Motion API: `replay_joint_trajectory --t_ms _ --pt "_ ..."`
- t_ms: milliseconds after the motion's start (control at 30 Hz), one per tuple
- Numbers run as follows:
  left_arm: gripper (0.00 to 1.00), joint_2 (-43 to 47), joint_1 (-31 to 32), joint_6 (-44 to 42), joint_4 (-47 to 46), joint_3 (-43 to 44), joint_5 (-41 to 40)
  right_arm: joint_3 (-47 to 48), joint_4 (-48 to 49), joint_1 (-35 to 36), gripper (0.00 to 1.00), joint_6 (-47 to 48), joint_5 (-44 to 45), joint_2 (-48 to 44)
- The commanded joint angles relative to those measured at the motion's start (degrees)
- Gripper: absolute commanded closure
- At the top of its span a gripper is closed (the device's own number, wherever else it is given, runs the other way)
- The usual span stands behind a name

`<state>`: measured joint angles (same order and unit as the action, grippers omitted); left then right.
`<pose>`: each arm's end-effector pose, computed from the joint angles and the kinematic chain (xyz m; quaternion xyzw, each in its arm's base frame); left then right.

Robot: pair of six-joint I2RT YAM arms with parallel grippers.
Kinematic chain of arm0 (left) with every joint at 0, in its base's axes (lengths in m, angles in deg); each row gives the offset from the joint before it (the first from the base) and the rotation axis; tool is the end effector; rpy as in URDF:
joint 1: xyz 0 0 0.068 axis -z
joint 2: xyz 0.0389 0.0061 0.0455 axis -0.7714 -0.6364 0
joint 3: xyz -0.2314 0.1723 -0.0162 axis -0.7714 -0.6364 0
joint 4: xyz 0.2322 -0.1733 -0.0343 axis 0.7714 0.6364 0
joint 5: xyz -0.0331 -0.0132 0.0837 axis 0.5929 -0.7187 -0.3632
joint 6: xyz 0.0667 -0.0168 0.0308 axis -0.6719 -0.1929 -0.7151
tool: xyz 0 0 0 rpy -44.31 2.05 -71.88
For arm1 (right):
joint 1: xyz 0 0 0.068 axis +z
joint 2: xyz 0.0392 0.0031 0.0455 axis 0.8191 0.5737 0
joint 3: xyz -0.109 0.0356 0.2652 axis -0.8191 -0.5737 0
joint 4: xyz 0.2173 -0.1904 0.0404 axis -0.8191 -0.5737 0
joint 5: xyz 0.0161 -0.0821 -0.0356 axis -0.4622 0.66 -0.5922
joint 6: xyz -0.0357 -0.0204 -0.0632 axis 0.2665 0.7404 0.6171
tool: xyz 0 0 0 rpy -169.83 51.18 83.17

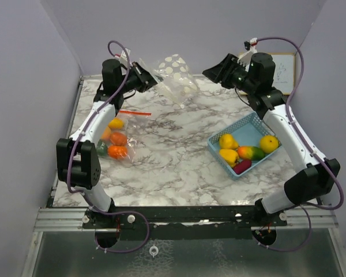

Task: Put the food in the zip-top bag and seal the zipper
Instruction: Open the zipper of the food storage bag.

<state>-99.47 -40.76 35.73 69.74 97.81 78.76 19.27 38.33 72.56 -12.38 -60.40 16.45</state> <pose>0.4406 -0.1160 0.3444 -0.1074 0.7119 -0.5835 0.3758 0.3898 0.1465 0.4190 0.0777 0.7718 0.4396 0.4528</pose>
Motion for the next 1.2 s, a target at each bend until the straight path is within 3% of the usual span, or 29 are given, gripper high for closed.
replay_joint_trajectory --t_ms 0,133,333,567,867,1167 --pt "1.00 -1.43 0.44 -24.57 38.68 17.46 0.36 5.14 -13.29 5.88 0.47 26.67 11.65 -2.59" --pt "1.00 -8.11 1.82 -33.54 56.00 30.61 -4.72 7.24 -14.41 15.47 0.41 36.41 14.42 -0.97" --pt "1.00 -11.19 5.12 -36.62 62.82 36.80 -8.04 9.57 -13.22 20.05 0.40 38.70 18.61 2.28" --pt "1.00 -11.92 7.82 -37.16 63.90 37.96 -9.14 15.08 -13.25 20.41 0.40 39.15 18.10 8.50" --pt "1.00 -12.90 9.30 -36.98 63.15 38.40 -9.20 12.98 -13.75 21.28 0.41 39.69 19.37 9.62" --pt "1.00 -13.78 10.39 -36.72 63.01 40.72 -8.43 11.05 -14.59 21.37 0.56 39.76 22.57 12.05"
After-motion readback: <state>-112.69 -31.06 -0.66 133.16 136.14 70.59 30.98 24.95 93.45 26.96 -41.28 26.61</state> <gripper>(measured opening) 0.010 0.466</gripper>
